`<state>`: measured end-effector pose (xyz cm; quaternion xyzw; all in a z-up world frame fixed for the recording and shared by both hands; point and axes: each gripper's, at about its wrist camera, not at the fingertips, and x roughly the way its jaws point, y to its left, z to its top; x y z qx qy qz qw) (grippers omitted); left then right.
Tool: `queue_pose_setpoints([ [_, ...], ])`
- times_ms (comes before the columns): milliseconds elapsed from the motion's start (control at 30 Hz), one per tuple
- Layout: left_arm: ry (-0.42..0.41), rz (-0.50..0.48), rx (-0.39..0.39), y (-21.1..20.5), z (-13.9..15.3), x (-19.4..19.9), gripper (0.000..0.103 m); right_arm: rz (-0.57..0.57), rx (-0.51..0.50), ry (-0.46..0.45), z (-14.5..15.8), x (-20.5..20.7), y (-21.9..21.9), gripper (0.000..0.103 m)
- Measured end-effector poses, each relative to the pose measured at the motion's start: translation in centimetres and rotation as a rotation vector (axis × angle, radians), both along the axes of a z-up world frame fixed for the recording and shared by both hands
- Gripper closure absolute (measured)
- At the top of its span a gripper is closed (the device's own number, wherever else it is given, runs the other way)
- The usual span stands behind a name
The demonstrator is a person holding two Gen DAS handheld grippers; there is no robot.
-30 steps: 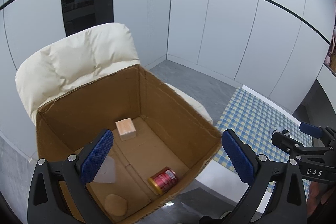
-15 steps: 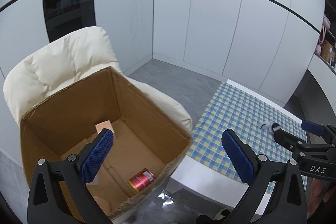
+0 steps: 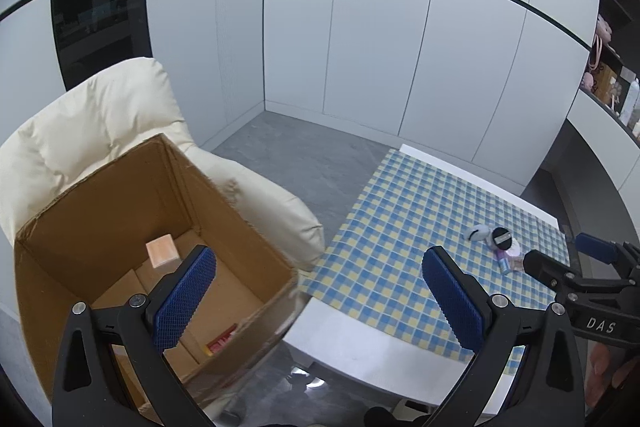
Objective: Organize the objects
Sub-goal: 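Move both tools over the tablecloth toward the cosmetic items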
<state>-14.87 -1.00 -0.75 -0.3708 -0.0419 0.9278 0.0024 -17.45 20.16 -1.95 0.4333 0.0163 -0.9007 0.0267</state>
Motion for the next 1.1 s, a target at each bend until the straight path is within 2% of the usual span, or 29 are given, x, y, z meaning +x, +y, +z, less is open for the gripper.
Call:
queue_pose_setpoints([
  [633, -0.012, -0.12, -0.022, 6.5, -0.9, -0.8, 0.0, -0.116, -0.014, 0.005, 0.2, 1.6, 7.1, 0.002],
  [1100, -0.015, -0.163, -0.025, 9.5, -1.0, -1.3, 0.0, -0.18, -0.005, 0.008, 0.1, 2.9, 10.7, 0.002],
])
